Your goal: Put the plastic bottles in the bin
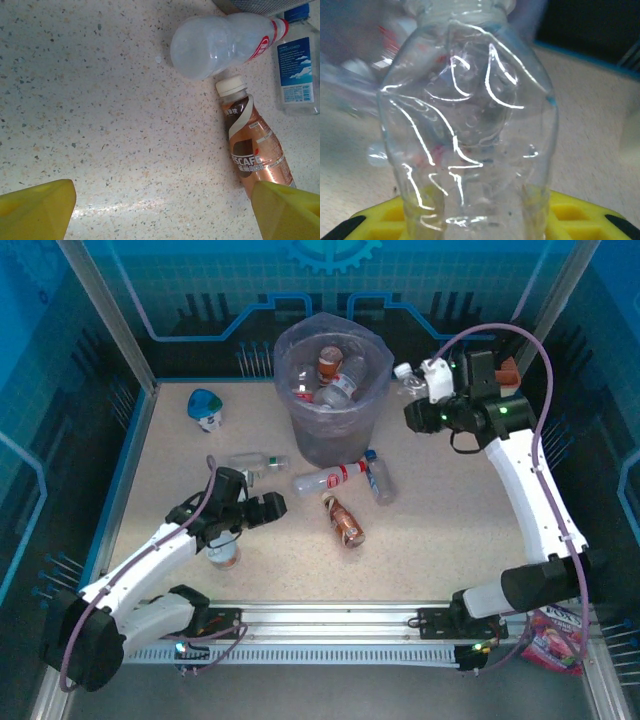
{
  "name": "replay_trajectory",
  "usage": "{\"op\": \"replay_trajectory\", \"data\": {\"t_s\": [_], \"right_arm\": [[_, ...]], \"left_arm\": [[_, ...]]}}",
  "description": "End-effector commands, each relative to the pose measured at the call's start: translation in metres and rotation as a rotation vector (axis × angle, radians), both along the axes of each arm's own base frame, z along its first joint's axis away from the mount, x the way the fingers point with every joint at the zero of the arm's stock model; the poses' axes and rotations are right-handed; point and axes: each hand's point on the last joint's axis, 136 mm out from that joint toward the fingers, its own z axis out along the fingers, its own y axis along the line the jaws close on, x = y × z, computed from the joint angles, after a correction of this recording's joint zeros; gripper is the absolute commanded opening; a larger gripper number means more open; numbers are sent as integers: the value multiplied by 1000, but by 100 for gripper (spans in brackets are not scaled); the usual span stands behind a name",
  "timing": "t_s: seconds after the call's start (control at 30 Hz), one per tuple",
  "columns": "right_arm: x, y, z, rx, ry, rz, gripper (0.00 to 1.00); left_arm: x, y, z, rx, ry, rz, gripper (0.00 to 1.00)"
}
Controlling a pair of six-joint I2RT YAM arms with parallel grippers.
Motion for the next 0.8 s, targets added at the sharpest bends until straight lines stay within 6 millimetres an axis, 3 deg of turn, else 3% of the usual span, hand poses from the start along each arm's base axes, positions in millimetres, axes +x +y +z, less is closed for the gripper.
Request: {"op": "replay_trajectory", "data": {"t_s": [0.0, 0.2, 0.4, 0.57, 0.77], "right_arm": [[14, 32, 30, 42, -92, 27, 42], [53, 92, 50, 115, -174, 99, 43], [95, 149, 44, 171, -188, 154, 45], [129, 179, 21, 233, -151, 132, 47], [136, 191, -6, 196, -84, 111, 77]], "left_arm": [[-3, -4, -2, -33, 5, -5, 92], [-6, -6, 1, -61, 14, -2, 92], [-10, -4, 5, -86, 0, 23, 92], [-13, -2, 6, -77, 11, 25, 92], [-13, 0, 6, -69, 8, 29, 92]]}}
